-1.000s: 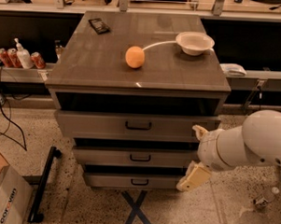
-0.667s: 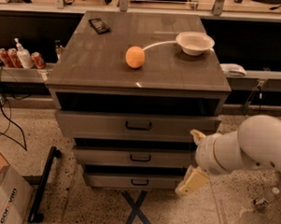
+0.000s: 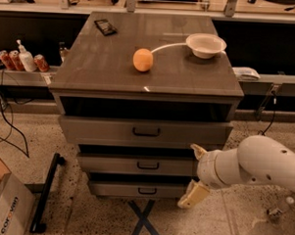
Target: Open middle drawer
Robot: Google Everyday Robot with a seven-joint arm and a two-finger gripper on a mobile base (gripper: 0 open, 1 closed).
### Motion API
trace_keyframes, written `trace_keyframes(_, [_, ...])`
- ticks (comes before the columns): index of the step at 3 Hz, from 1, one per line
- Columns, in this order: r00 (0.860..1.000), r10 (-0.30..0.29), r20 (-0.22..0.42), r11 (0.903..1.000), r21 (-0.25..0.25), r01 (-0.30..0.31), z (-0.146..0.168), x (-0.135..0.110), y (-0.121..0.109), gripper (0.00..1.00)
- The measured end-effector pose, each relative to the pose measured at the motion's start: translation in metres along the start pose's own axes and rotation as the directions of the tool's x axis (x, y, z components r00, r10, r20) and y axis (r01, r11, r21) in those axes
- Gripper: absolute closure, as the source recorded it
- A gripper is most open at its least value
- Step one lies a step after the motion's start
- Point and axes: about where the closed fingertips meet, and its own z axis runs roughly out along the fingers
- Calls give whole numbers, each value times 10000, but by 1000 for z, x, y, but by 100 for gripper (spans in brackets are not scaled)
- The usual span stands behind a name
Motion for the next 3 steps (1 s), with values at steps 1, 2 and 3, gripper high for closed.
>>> trace_keyframes(1, [9995,62,311,9998,-201,-55,32,14,-6,0])
trace_keyframes(2, [9950,586,803,9978,-361,-559,59,33,-11,0])
trace_keyframes(3, [9809,1442,1305,9882,-713,-1357,102,67,-21,0])
